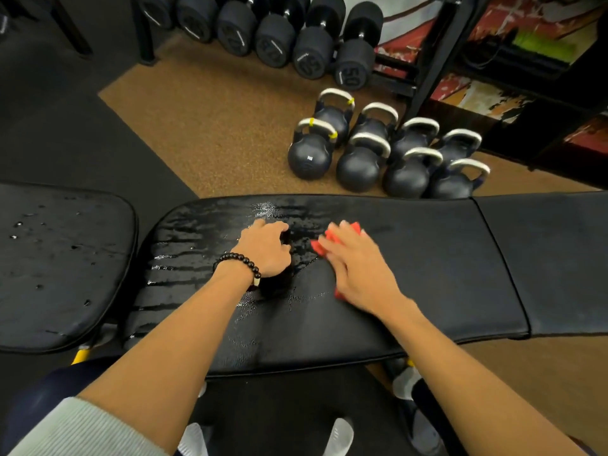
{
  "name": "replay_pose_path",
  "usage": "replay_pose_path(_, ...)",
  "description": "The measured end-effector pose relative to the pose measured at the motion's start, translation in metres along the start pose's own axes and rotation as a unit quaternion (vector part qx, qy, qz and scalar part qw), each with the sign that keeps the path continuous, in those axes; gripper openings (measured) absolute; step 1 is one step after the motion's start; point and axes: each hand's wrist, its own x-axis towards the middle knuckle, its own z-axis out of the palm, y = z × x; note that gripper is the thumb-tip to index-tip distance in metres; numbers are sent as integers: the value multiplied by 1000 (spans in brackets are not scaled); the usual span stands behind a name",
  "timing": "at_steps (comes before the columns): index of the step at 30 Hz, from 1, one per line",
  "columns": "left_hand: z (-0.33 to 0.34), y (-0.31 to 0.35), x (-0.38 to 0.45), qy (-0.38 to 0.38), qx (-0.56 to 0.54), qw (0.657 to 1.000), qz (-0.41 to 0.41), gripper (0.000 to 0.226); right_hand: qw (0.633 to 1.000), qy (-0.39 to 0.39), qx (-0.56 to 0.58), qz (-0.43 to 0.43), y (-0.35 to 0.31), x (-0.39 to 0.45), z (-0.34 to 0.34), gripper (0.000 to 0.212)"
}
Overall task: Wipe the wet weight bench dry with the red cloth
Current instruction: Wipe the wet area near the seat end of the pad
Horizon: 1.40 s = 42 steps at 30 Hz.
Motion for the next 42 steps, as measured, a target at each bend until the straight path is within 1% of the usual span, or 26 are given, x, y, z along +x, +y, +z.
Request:
replay_pose_path(1,1,0,2,-1,2,1000,-1,51,999,-18,19,-19,5,-17,-1,28)
replay_pose_path(3,2,2,4,-6,7,1000,-2,49,999,-33,27,-14,28,-37,-8,36)
replay_pose_path(5,2,3,3,-12,12,1000,5,48,999,-11,13,50,58,-32,-18,35)
replay_pose_path(7,3,2,3,-14,13,1000,8,48,991,33,-13,131,77,-4,-25,32)
replay_pose_path(8,2,3,2,-17,12,1000,5,48,985,42,-38,163,79,13,-24,31)
replay_pose_path(10,-2,6,-2,-27,10,1000,1,47,975,16,-108,191,70,47,-18,29)
replay_pose_path(11,-5,8,-4,-31,9,999,-1,48,975,2,-121,188,60,60,-11,28)
replay_pose_path(12,-8,10,-7,-31,8,999,0,48,979,-2,-120,165,49,69,-2,25)
replay_pose_path(14,-12,11,-9,-30,11,999,6,49,993,-1,-90,80,22,70,11,25)
replay_pose_path(16,-14,9,-7,-28,13,1000,8,50,1000,-8,-22,-3,2,48,14,27)
replay_pose_path(18,-17,8,-7,-32,12,999,3,51,999,-15,20,-40,4,19,8,27)
replay_pose_path(19,-17,7,-6,-37,13,999,2,51,999,-10,29,-38,11,11,1,28)
replay_pose_path(20,-18,7,-7,-41,13,999,1,51,999,4,29,-20,22,9,-4,28)
replay_pose_path(22,-17,8,-7,-46,14,999,0,49,998,35,6,55,45,23,-10,29)
replay_pose_path(25,-15,10,-5,-41,26,999,-10,49,983,21,-69,168,51,58,-4,34)
replay_pose_path(27,-11,9,-3,-43,32,998,-20,52,976,17,-102,189,35,70,6,30)
replay_pose_path(29,-9,8,-1,-37,35,998,-21,52,988,1,-91,128,10,62,16,35)
replay_pose_path(31,-6,7,2,-25,40,999,-16,47,999,-16,-35,30,-6,36,16,35)
replay_pose_path(33,-6,7,5,-21,43,999,-14,43,998,-37,18,-44,-3,-1,8,37)
replay_pose_path(34,-6,6,7,-25,37,999,-18,42,996,-52,23,-64,6,-18,0,41)
replay_pose_path(35,-7,6,8,-29,29,999,-22,43,996,-55,16,-64,20,-30,-9,44)
replay_pose_path(36,-7,5,9,-33,24,999,-24,43,998,-45,7,-39,36,-34,-18,46)
replay_pose_path(39,-6,5,10,-33,30,999,-24,44,992,-11,-34,120,81,-6,-33,45)
replay_pose_path(41,-3,5,11,-33,34,998,-28,45,978,-13,-96,183,83,25,-28,47)
replay_pose_path(42,-2,5,11,-32,36,998,-29,45,972,-8,-118,202,76,39,-22,43)
